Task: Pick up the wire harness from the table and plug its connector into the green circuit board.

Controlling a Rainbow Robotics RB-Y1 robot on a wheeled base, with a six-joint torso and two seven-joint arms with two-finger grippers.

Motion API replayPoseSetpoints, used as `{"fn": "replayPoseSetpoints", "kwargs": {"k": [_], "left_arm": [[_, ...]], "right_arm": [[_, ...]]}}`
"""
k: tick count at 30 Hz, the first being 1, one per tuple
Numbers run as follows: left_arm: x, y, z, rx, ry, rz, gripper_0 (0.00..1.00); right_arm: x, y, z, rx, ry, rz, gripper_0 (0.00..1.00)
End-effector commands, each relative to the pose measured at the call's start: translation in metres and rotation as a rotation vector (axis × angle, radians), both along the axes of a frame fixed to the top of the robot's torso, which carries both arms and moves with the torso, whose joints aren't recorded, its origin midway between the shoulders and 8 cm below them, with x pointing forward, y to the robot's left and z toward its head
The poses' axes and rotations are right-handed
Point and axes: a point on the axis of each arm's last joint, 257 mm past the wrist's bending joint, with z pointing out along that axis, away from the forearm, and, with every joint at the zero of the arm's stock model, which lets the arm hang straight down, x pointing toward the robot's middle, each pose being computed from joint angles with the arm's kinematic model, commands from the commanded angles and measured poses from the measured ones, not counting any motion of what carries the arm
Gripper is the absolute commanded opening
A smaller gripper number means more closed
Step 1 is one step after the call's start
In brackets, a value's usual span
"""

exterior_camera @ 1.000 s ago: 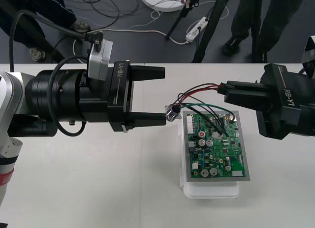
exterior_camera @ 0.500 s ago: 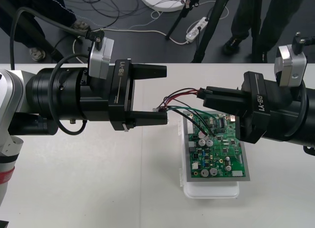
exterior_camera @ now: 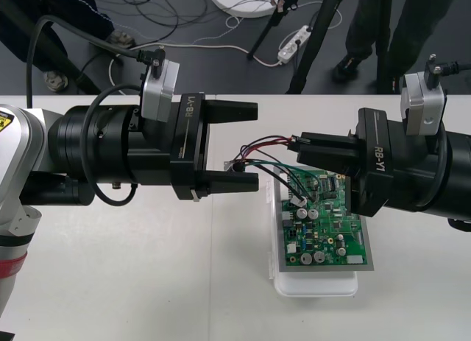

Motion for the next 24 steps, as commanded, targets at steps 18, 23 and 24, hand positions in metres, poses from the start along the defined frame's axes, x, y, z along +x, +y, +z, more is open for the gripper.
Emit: {"fn": "replayPoseSetpoints", "kwargs": {"k": [18,23,24], "left_arm": [[-0.007,-0.009,0.028,-0.043,-0.040,-0.019,0.74],[-0.010,-0.009,0.031,-0.052,-0.033,-0.028,0.74],[-0.010,-0.009,0.031,-0.054,-0.031,-0.028,0.74]], "right_arm": [[-0.026,0.026,0.030,0.025,-0.143,0.064,0.00],[-0.027,0.027,0.032,0.030,-0.162,0.065,0.00],[-0.027,0.028,0.032,0.029,-0.165,0.066,0.00]]}}
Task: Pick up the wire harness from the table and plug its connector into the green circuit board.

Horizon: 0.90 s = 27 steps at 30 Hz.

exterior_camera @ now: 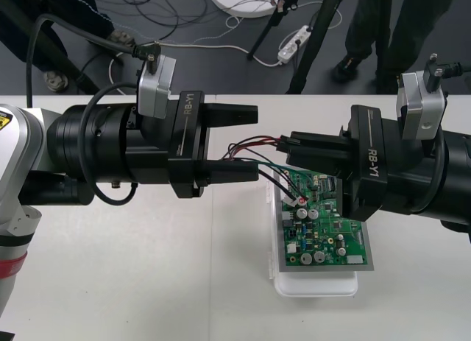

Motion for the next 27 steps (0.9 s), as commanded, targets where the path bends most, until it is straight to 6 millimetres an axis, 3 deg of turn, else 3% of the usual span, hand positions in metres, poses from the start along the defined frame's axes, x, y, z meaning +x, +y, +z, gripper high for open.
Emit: {"fn": "replayPoseSetpoints", "kwargs": {"k": [1,27], "left_arm": [[-0.0091,-0.0089,0.0258,-0.035,-0.041,-0.024,0.74],[-0.0116,-0.0111,0.0319,-0.045,-0.047,-0.037,0.74]], "right_arm": [[-0.0133,0.0129,0.0194,0.014,-0.102,0.032,0.00],[-0.0070,0.0151,0.0228,0.023,-0.130,0.010,0.00]]}}
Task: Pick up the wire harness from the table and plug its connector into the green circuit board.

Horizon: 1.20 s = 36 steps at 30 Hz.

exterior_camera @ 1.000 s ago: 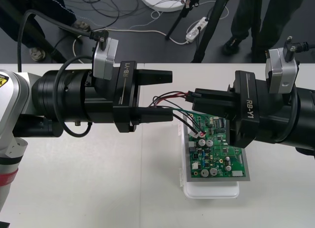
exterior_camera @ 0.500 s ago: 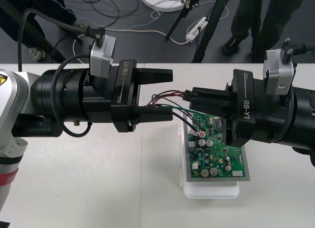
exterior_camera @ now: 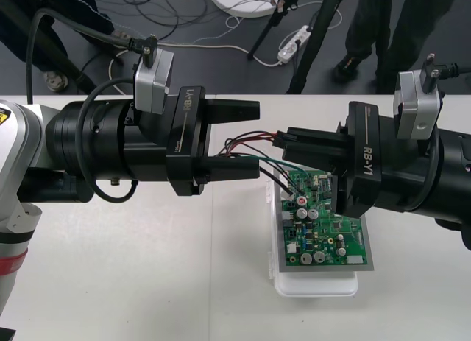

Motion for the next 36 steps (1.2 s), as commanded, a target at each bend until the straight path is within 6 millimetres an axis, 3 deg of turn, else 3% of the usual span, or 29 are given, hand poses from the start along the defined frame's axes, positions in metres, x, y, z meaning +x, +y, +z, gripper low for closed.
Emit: {"fn": "replayPoseSetpoints", "kwargs": {"k": [1,34,35,36], "left_arm": [[-0.0087,-0.0102,0.0239,-0.029,-0.043,-0.021,0.74],[-0.0143,-0.0156,0.0293,-0.055,-0.031,-0.044,0.74],[-0.0139,-0.0152,0.0296,-0.055,-0.032,-0.042,0.44],[-0.0139,-0.0156,0.0295,-0.056,-0.031,-0.042,0.00]], "right_arm": [[-0.0107,0.0117,0.0210,0.016,-0.089,0.027,0.00],[-0.0166,0.0194,0.0224,0.037,-0.083,0.049,0.00],[-0.0166,0.0195,0.0227,0.039,-0.083,0.049,0.00],[-0.0163,0.0194,0.0228,0.039,-0.083,0.048,0.00]]}}
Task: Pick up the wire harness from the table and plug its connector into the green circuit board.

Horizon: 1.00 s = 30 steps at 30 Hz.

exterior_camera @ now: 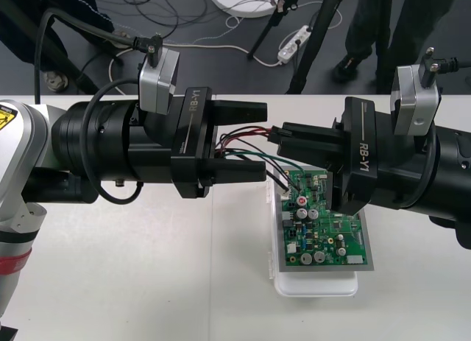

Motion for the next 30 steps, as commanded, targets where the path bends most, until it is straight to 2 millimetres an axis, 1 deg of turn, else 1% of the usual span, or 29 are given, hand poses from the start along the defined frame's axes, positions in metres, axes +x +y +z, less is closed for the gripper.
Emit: {"fn": "replayPoseSetpoints", "kwargs": {"k": [1,27,30], "left_arm": [[-0.0064,-0.0092,0.0266,-0.043,-0.043,-0.011,0.00],[-0.0043,-0.0081,0.0296,-0.055,-0.043,-0.002,0.00],[-0.0039,-0.0074,0.0300,-0.056,-0.044,-0.001,0.00]], "right_arm": [[-0.0158,0.0138,0.0159,0.017,-0.075,0.039,0.00],[-0.0144,0.0130,0.0160,0.022,-0.059,0.035,0.00],[-0.0132,0.0121,0.0171,0.033,-0.044,0.031,0.08]]}}
